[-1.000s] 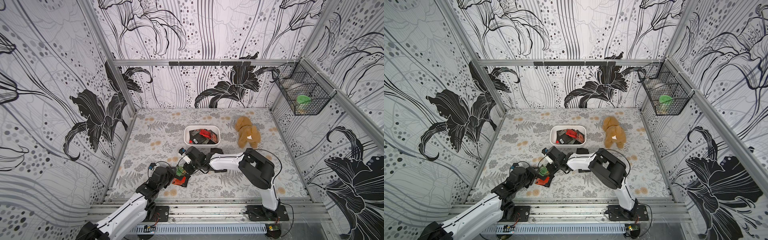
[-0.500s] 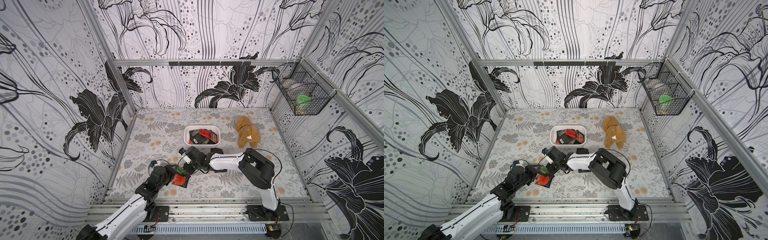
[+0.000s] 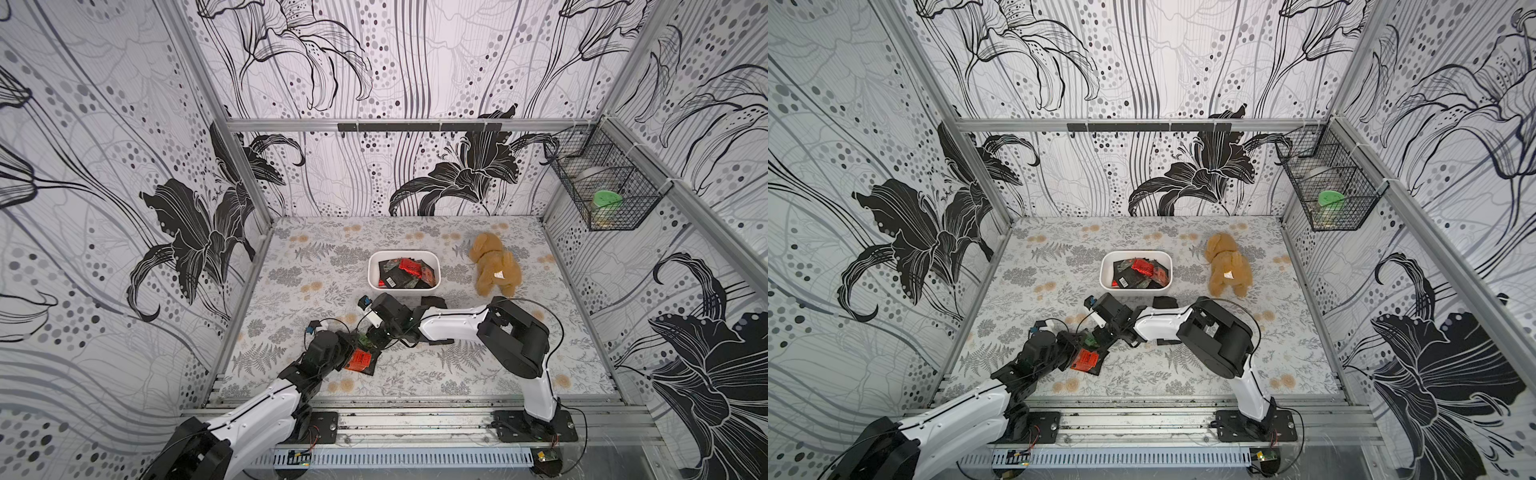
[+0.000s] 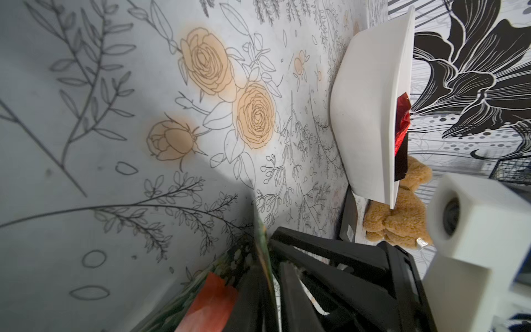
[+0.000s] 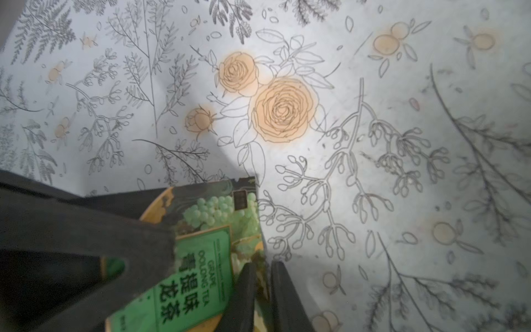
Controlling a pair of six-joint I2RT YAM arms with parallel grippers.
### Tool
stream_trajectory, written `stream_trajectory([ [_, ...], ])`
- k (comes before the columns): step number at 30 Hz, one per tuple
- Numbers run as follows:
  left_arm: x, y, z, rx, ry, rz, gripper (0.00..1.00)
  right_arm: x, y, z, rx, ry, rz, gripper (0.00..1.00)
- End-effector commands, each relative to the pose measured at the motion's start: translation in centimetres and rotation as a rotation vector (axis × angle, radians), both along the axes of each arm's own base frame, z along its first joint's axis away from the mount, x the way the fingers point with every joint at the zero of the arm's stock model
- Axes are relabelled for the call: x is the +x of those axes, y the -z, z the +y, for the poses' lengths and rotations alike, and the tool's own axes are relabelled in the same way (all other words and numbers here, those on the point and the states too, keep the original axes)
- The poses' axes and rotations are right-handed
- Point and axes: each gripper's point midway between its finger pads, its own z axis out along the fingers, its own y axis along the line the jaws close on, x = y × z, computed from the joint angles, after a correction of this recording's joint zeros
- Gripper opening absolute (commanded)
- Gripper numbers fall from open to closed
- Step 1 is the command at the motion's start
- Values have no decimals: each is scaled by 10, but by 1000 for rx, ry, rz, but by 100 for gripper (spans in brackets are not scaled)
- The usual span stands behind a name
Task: Put the tea bags into the storage box
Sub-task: Pick up the tea bag from the center of the board, then place the tea bag in the storage box.
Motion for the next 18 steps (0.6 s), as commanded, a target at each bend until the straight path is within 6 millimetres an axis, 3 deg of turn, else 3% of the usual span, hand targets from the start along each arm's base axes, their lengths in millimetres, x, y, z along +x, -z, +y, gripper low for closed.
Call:
stream_trajectory([
  [1,8,-16,-7,-13,23,-56,6,1,-5,-15,-22,43,-51,16],
  [3,9,-18,-8,-10,22,-58,0,6,-15,-22,-7,80,-91,17],
  [8,15,-31,-9,11,31,-81,0,24,-44,-52,19,231,-215,19],
  [14,29,-62,-13,85,54,-124,0,52,-81,-120,66,507,-328,26],
  [18,47,-95,-12,190,56,-157,0,66,-86,-168,103,657,-313,36],
])
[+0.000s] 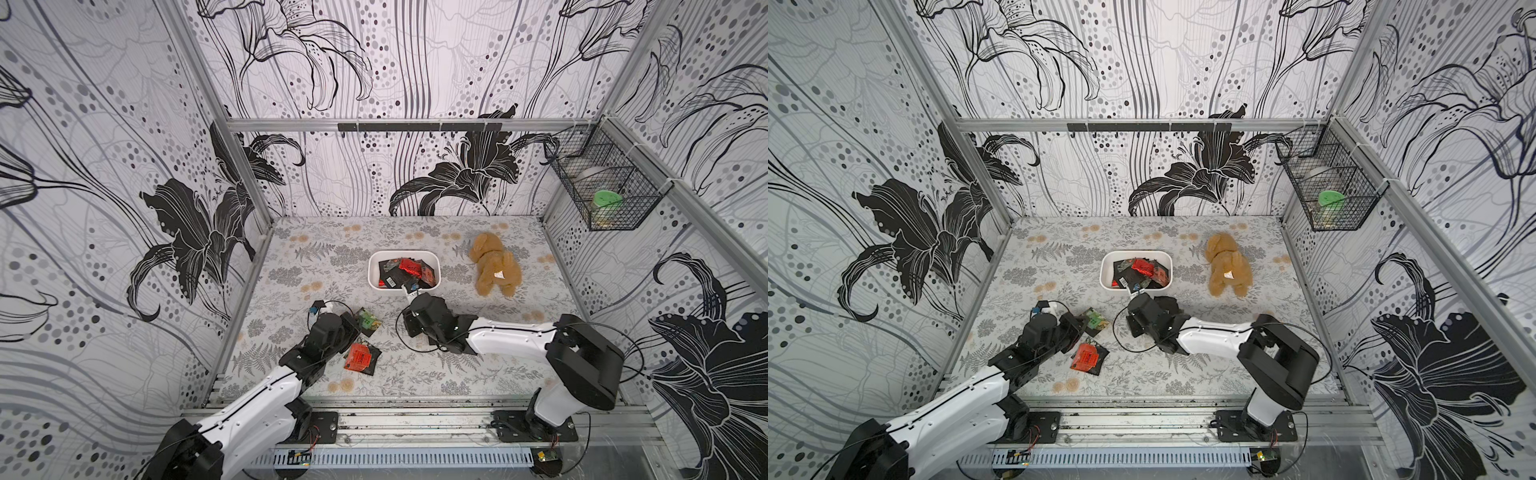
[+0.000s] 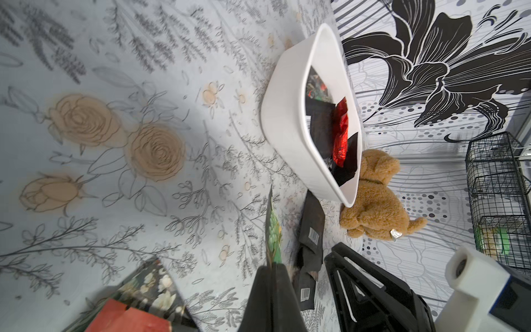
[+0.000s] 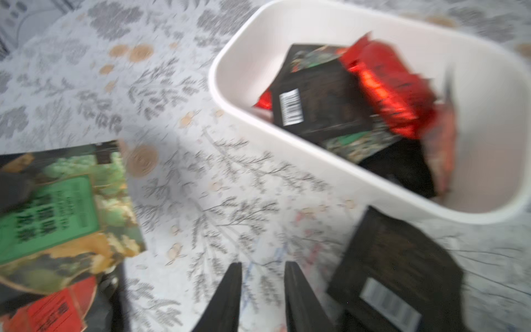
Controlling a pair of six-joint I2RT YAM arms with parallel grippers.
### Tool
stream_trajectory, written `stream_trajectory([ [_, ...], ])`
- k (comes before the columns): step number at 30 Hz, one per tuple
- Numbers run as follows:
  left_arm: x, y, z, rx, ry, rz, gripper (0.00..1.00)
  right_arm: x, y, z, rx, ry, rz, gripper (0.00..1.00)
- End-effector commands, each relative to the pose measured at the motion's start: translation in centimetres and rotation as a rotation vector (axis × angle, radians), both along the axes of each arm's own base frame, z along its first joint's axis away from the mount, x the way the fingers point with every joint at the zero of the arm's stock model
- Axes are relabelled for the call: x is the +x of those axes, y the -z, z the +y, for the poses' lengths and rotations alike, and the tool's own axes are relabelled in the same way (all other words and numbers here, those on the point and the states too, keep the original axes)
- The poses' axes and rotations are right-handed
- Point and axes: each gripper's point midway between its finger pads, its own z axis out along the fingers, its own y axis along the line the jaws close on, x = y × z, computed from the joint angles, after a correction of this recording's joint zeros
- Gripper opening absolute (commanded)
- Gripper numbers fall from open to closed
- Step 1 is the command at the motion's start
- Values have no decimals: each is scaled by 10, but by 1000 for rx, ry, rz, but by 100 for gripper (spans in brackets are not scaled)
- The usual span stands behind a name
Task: Put the tea bags into the storage box
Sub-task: Place the tea bag in the storage box.
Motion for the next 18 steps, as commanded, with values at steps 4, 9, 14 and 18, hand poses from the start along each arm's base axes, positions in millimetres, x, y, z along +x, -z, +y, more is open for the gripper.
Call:
stream_trajectory([
  [4,38,-59,-7,188,24,-80,0,23,-11,-65,97,245,-30,39],
  [9,84,-91,-44,235,84,-125,0,27,-13,-84,116,296,-34,41],
  [14,132,-96,-84,273,128,-144,0,26,-13,-90,129,310,-38,42],
  [18,169,-77,-109,309,147,-119,0,26,-16,-96,130,326,-61,43],
])
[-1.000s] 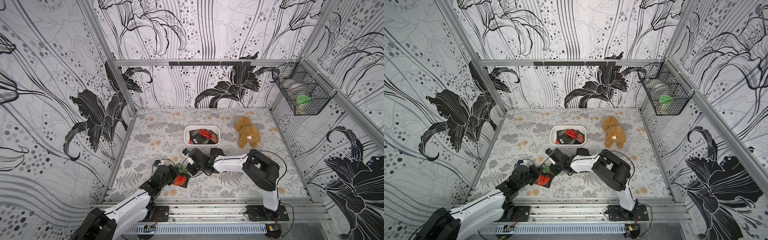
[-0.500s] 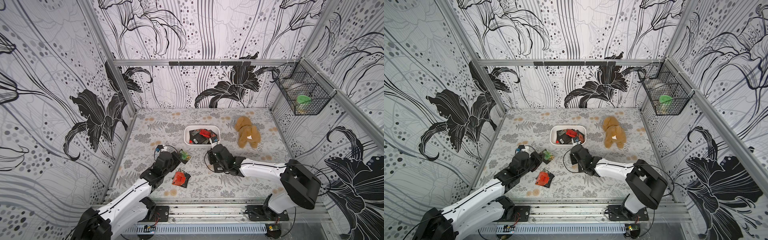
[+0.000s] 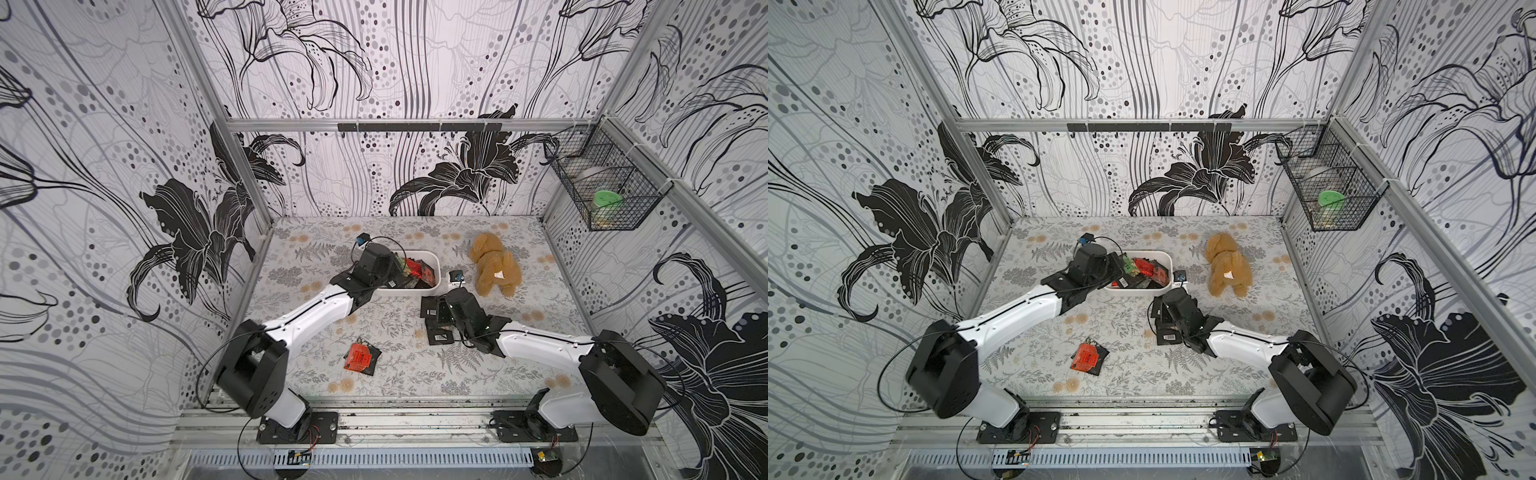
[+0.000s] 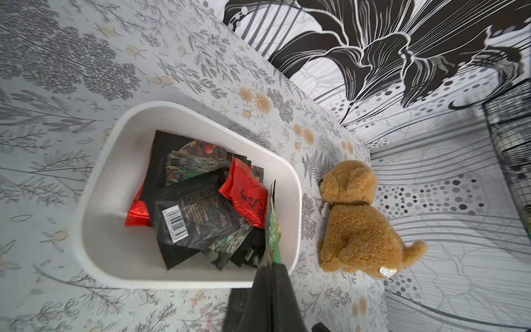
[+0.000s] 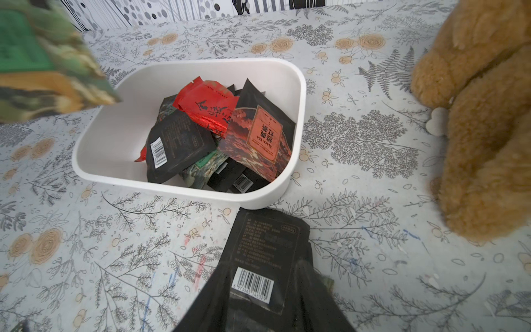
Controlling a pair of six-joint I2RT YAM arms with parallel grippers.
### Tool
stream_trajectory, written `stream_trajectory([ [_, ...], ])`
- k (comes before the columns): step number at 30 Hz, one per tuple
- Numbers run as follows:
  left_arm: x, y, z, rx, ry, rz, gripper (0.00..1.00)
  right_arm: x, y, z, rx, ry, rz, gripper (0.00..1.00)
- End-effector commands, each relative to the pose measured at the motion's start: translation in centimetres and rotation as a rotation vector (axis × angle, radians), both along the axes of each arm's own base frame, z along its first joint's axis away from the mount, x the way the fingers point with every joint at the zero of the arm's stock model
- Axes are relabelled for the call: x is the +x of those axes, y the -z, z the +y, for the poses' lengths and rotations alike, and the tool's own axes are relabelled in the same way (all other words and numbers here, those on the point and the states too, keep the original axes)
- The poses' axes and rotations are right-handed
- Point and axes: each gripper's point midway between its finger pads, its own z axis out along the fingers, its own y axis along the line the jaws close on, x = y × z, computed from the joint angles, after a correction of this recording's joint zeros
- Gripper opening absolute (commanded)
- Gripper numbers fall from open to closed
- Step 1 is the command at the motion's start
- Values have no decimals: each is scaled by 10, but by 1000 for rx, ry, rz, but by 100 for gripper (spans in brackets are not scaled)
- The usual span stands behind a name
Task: Put the tea bags into the storage box
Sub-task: Place the tea bag in the storage box.
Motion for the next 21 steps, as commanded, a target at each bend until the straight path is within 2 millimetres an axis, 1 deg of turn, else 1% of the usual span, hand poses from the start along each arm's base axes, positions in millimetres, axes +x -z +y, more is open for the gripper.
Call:
stream_trajectory([
  [1,29,4,-18,45,27,-29,0,2,-9,-7,26,32,-37,43],
  [3,41,16,-30,47,47,-11,0,2,-9,-6,29,26,-38,44],
  [4,45,21,-32,55,49,-4,0,2,-8,-6,28,26,-37,44],
  [5,49,25,-33,66,43,1,0,0,-8,-2,44,2,-30,44],
  [7,53,33,-29,92,15,5,1,0,-7,1,47,-12,-25,44],
  [9,56,37,-19,126,-31,1,10,-1,-7,5,49,-29,-24,44],
  [11,58,40,-9,152,-58,7,21,-1,-7,7,51,-41,-25,44],
  [13,57,40,0,179,-75,10,26,-2,-8,9,53,-58,-26,44],
  [15,53,37,12,209,-103,10,43,-2,-9,11,55,-69,-27,44],
  [17,49,32,23,237,-132,9,55,-3,-10,14,62,-86,-30,44],
  [18,47,30,30,252,-151,10,58,-3,-10,16,67,-98,-29,44],
  [21,33,22,56,287,-212,24,62,-6,-12,27,89,-158,-28,44],
])
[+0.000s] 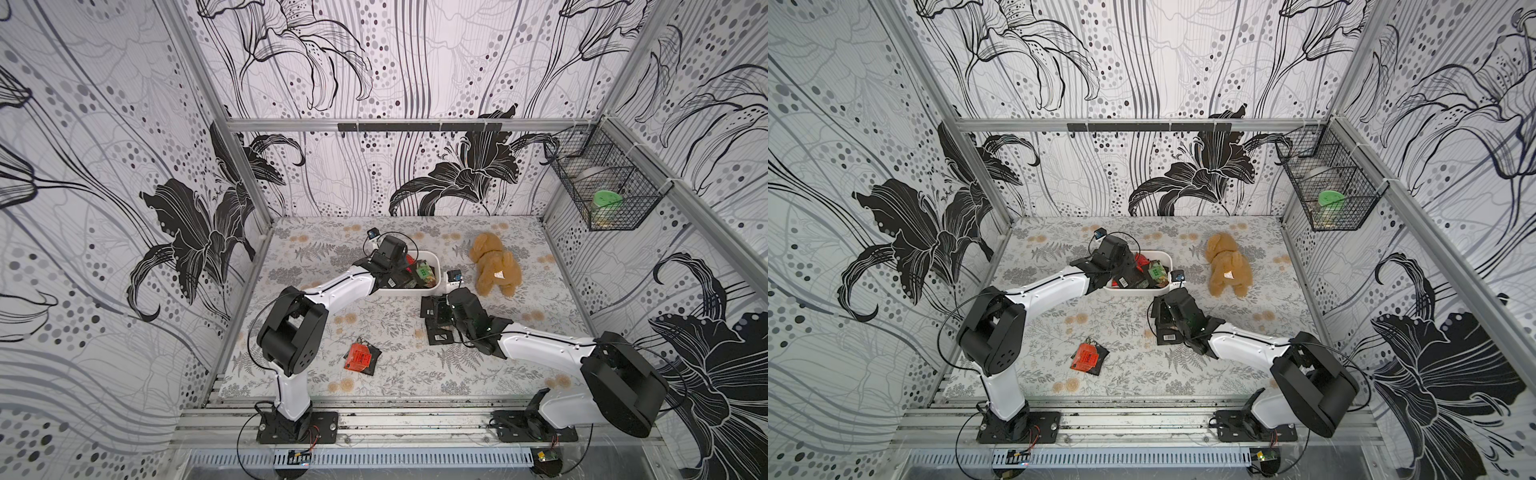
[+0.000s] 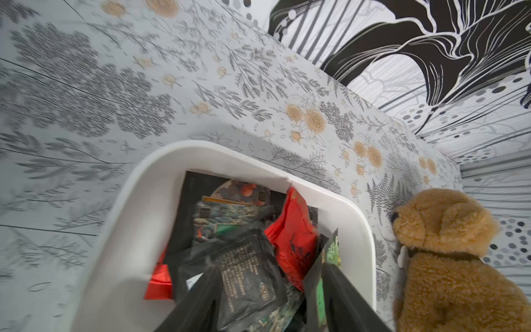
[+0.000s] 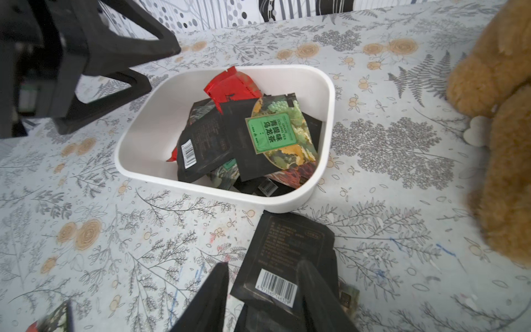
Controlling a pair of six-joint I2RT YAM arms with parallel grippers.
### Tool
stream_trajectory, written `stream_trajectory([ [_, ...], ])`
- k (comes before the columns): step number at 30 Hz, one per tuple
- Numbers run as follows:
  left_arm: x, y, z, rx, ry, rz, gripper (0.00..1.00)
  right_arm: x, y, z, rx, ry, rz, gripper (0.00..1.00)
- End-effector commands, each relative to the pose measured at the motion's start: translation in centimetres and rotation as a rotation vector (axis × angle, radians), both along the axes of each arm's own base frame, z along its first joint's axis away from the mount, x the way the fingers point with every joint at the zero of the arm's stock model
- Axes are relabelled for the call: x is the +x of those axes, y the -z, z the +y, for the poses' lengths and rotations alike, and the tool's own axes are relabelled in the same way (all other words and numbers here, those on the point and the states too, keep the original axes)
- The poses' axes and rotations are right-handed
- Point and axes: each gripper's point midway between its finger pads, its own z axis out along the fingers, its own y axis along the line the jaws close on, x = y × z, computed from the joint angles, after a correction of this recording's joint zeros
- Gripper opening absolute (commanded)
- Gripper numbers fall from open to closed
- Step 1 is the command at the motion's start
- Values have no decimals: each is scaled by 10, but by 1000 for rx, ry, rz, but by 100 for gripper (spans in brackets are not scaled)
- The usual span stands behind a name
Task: Put the tea bags into the storage box
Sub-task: Place the tea bag in the storage box, then pick up the tea bag from the center of the board.
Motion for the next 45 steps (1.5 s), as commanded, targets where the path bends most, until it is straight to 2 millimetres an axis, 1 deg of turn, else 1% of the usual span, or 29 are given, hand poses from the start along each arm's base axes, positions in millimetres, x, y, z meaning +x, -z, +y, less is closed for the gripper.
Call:
stream_trajectory([
  [1,-16,-24,39,63,-96,-31,63,-5,-4,13,32,-92,-14,44],
  [4,-40,-26,52,67,-93,-24,65,-11,-4,30,62,-180,-6,44],
  [6,-60,-18,57,47,-68,3,66,-17,-7,45,92,-257,-1,44],
  [9,-95,-4,67,-3,-51,40,69,-32,-6,72,106,-393,13,43],
  [10,-107,2,71,-19,-46,51,69,-38,-7,85,102,-448,11,43],
  [13,-143,19,86,-76,-61,82,71,-64,-1,122,39,-598,11,41],
  [16,-175,33,99,-135,-83,103,71,-94,12,154,-45,-733,31,38],
  [17,-185,35,102,-170,-90,98,71,-102,17,161,-62,-769,46,37],
  [18,-192,36,104,-197,-90,90,71,-109,19,167,-64,-799,58,36],
  [19,-201,43,108,-214,-95,95,71,-115,30,171,-80,-825,85,34],
  [22,-221,53,117,-277,-114,84,71,-126,45,180,-118,-873,125,33],
  [23,-227,59,119,-291,-122,91,71,-128,50,181,-141,-879,138,30],
  [26,-239,69,118,-337,-113,104,71,-132,66,182,-198,-886,174,28],
  [28,-244,75,117,-345,-107,126,70,-132,72,181,-218,-884,190,26],
  [31,-249,84,117,-345,-108,163,69,-129,81,181,-250,-873,206,23],
  [35,-253,93,117,-331,-104,195,67,-125,91,181,-295,-862,226,21],
  [37,-255,96,118,-329,-112,208,66,-123,95,181,-305,-856,231,18],
  [44,-262,106,119,-321,-111,240,64,-117,105,176,-365,-830,242,17],
  [45,-264,106,119,-320,-105,245,64,-117,107,175,-376,-828,246,15],
])
